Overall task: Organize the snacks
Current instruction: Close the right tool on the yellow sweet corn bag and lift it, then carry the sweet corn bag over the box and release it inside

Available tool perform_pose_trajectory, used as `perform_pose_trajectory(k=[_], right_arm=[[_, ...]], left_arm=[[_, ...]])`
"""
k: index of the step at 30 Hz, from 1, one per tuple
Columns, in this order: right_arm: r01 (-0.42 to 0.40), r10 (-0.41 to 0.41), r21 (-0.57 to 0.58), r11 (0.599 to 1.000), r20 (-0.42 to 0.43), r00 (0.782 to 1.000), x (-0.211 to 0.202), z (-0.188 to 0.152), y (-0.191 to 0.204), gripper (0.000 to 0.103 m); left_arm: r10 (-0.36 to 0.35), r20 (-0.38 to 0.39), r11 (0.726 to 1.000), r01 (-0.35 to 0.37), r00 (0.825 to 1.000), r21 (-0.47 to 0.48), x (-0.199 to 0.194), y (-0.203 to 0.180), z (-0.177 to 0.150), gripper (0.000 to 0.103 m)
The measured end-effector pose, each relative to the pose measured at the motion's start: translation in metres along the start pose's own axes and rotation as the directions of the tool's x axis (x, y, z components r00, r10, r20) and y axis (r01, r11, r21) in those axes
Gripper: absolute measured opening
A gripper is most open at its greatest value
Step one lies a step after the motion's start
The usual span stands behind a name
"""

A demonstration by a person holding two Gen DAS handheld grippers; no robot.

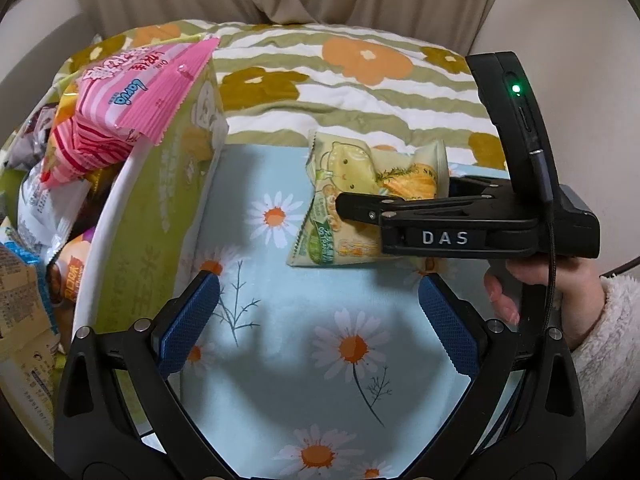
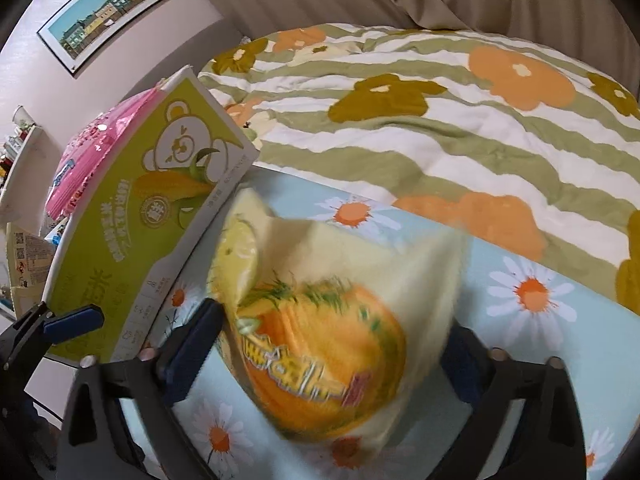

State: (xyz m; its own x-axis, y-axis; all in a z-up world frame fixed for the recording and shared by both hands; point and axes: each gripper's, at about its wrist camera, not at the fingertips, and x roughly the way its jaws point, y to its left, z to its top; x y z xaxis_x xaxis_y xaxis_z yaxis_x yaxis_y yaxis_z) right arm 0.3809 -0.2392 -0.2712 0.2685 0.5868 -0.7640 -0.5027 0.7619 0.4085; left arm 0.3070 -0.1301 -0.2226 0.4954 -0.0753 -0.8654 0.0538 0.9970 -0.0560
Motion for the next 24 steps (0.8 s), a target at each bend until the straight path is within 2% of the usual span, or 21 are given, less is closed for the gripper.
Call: perform_pose_trajectory(k=[1,2,4,10,18,24], right_arm=[[-0.019,0.019,-0.001,1.000,0.002,1.000,0.000,0.000,0.001,0.071],[-0.023,0.023,-0.001,1.000,0.003,1.000,-0.001,0.000,0.004,0.069],[-0.013,0.013,-0.014,1.000,0.015,1.000,-0.006,0.000,0.008,0.057],[0.012,-0.012,-0.002,1.000,0.040,0.999,-0.031,-0.001,0.019,0.044],[0.050,-0.051,0.012,0.999,0.125,0.991,-0.089,0.001,0.051,0.041],[0.087,-0.087,0.009,0.996,0.218,0.972,-0.145,0.010,0.091,0.041]], left_arm=[[-0.002,0.003,1.000,0.002,1.000,-0.001,-0.002,0.000,0.001,0.100],[-0.005,0.005,1.000,0.005,1.000,-0.001,-0.005,0.001,0.001,0.100],[-0.008,0.014,1.000,0.008,1.000,-0.001,-0.011,0.001,0.002,0.100],[-0.035,0.044,0.999,0.036,0.998,-0.011,-0.037,0.007,0.004,0.100],[-0.081,0.123,0.997,0.083,0.989,-0.007,-0.097,0.021,0.008,0.100],[-0.113,0.192,0.993,0.114,0.975,0.006,-0.146,0.037,0.013,0.100]])
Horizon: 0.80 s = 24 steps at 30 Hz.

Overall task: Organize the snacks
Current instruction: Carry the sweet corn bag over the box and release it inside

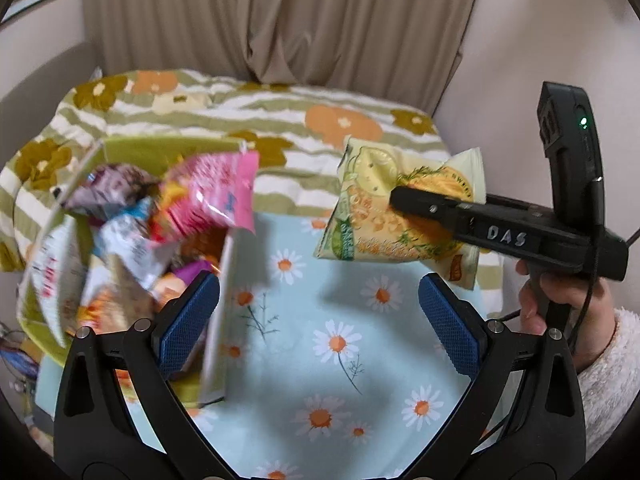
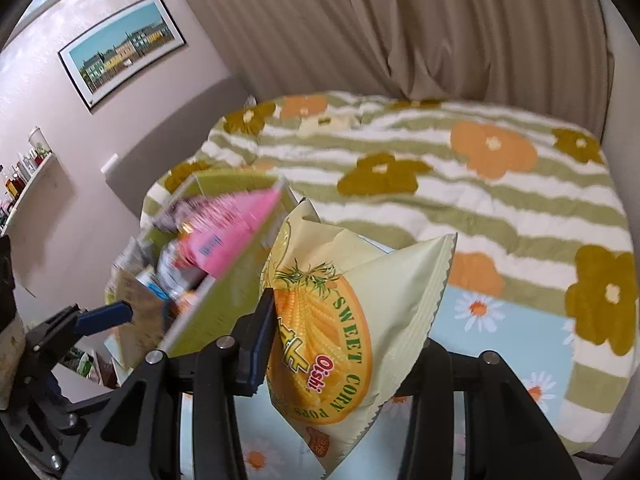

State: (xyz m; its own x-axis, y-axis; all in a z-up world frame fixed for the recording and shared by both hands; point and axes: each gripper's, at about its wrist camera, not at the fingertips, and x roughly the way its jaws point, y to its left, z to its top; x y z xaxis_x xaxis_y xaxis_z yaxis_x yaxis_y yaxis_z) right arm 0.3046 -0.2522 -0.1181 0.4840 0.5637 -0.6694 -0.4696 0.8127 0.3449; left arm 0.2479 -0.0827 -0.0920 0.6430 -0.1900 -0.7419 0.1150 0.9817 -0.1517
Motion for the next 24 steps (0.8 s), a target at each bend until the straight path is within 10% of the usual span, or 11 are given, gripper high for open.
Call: perform_pose_trajectory(k=[10,24], right_arm=[[-0.020,0.021,-0.010,1.000,0.098,0.995,-0.027,0.047,0.082,0.041],[-0.020,0.019,0.021,1.000,0.020,1.000,0.064,0.084,0.171,0.042]], left_arm=[[0.058,0.063,0.998,-0.058,0.996,-0.007,-0.062,0.067,0.022,0.100],[0.111,0.006,0.994,-0.111,0.994,-0.012,-0.063,0.172,0.022,0.100]])
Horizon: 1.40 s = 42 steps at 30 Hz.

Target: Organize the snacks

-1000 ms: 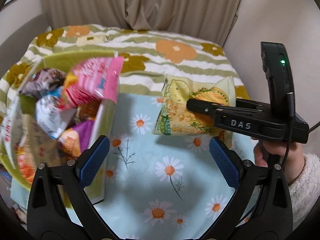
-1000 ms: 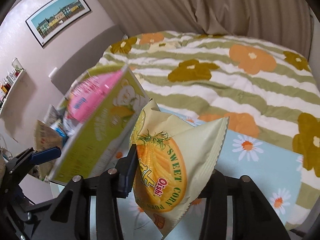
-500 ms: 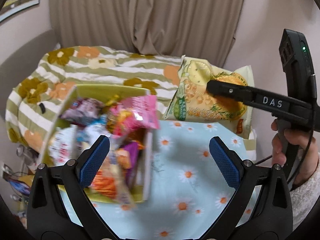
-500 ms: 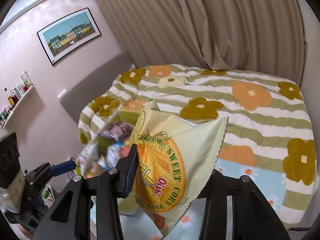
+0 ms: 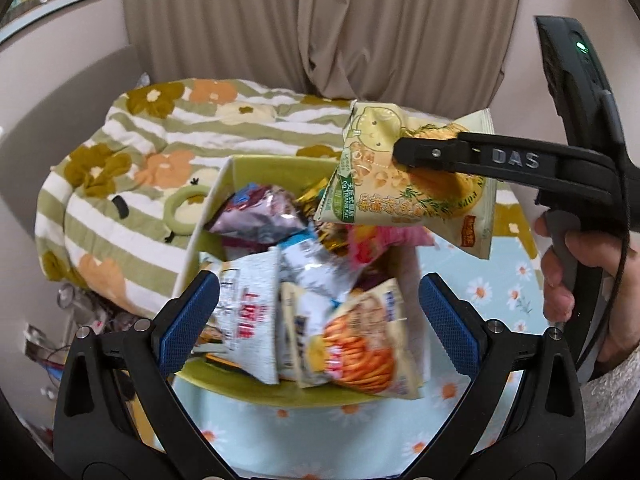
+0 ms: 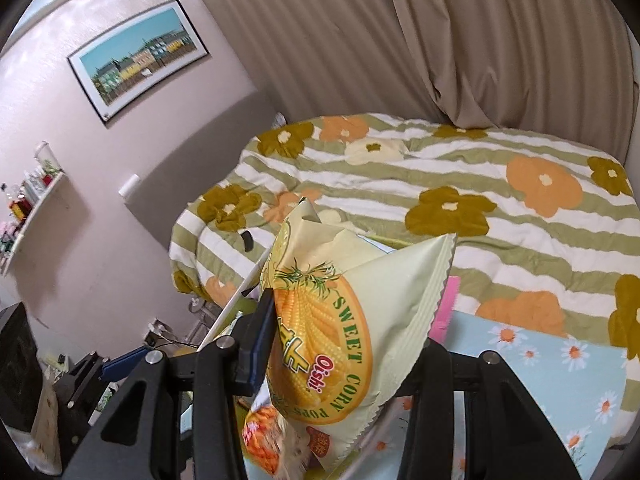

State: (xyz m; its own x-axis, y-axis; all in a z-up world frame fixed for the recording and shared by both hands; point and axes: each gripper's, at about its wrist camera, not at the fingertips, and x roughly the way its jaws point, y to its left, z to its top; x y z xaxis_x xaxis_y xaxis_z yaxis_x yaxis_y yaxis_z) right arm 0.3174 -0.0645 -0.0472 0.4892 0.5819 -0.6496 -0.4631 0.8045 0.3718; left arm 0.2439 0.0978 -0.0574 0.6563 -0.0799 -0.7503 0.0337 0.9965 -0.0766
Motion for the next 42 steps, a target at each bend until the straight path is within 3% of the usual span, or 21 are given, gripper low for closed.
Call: perform_pose_trajectory(k=[3,5,6,7,16,25,34,37,42], right_arm=[[0.036,-0.034,0.040,0.999,-0.038,0.999,0.025,0.000,0.003,0.046],[0.064,-0.060,0.073,0.995,-0.054,0.997,0.039,-0.004,0.001,0.067],[0.083,-0.080,0.080,0.993,-0.049,0.996,0.039,-0.006,0.000,0.089],[0.105,-0.102,0.086,0.991,-0.042,0.994,0.038,-0.009,0.000,0.096],[0.166,-0.170,0.095,0.982,0.033,0.985,-0.012,-0.033,0.004,0.096],[0.199,-0.210,0.082,0.977,0.172,0.962,-0.118,-0.074,0.025,0.096],[0.305,-0.319,0.096,0.948,0.251,0.914,-0.210,-0.136,0.041,0.096],[0.338,-0.355,0.109,0.935,0.256,0.899,-0.231,-0.155,0.045,0.102],[0.428,-0.444,0.118,0.896,0.263,0.857,-0.254,-0.185,0.056,0.102]], left_arm=[[-0.020,-0.018,1.000,0.020,1.000,0.000,0.012,0.015,-0.003,0.100],[-0.025,-0.030,1.000,0.025,0.999,0.003,0.018,0.021,-0.007,0.100],[-0.025,-0.037,1.000,0.025,0.999,0.006,0.021,0.024,-0.009,0.100],[-0.024,-0.043,1.000,0.025,0.999,0.008,0.024,0.026,-0.012,0.100],[-0.045,-0.020,0.999,0.045,0.999,0.006,0.000,0.015,-0.024,0.100],[-0.103,0.063,0.994,0.101,0.993,0.038,-0.068,-0.033,-0.048,0.100],[-0.152,0.112,0.986,0.143,0.982,0.086,-0.126,-0.078,-0.088,0.100],[-0.135,0.142,0.989,0.124,0.981,0.085,-0.147,-0.082,-0.103,0.100],[-0.059,0.179,0.995,0.044,0.982,0.086,-0.172,-0.081,-0.118,0.100]])
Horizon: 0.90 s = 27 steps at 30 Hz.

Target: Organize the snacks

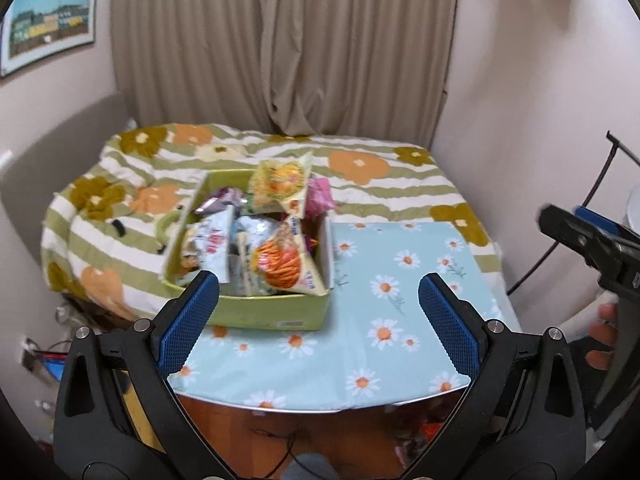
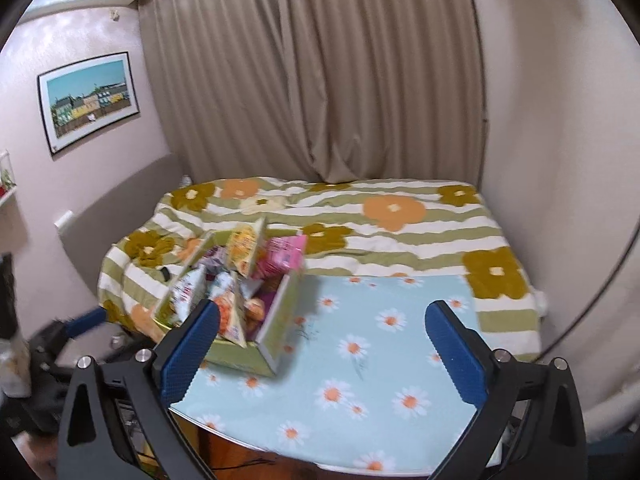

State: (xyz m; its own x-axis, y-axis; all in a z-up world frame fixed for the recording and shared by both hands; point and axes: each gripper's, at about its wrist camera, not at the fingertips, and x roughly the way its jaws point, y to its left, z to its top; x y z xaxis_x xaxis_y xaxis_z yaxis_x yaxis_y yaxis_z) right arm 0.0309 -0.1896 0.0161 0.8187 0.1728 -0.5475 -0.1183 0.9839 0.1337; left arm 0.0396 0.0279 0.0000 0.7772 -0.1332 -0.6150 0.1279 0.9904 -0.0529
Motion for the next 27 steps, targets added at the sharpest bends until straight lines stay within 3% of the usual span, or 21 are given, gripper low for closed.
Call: perform_pose_trajectory(k=[9,27], right_arm=[[0.141,-0.141,-0.002,0.990,-0.028,0.990,-0.019,-0.033,0.001,0.102],[0.200,-0.200,0.007,0.980,-0.025,0.980,-0.026,-0.046,0.001,0.102]], left_arm=[[0.021,0.050,1.000,-0.022,0.999,0.012,-0.024,-0.004,-0.012,0.102],[0.014,0.048,1.000,-0.015,0.999,0.028,-0.024,-0.006,-0.017,0.102]])
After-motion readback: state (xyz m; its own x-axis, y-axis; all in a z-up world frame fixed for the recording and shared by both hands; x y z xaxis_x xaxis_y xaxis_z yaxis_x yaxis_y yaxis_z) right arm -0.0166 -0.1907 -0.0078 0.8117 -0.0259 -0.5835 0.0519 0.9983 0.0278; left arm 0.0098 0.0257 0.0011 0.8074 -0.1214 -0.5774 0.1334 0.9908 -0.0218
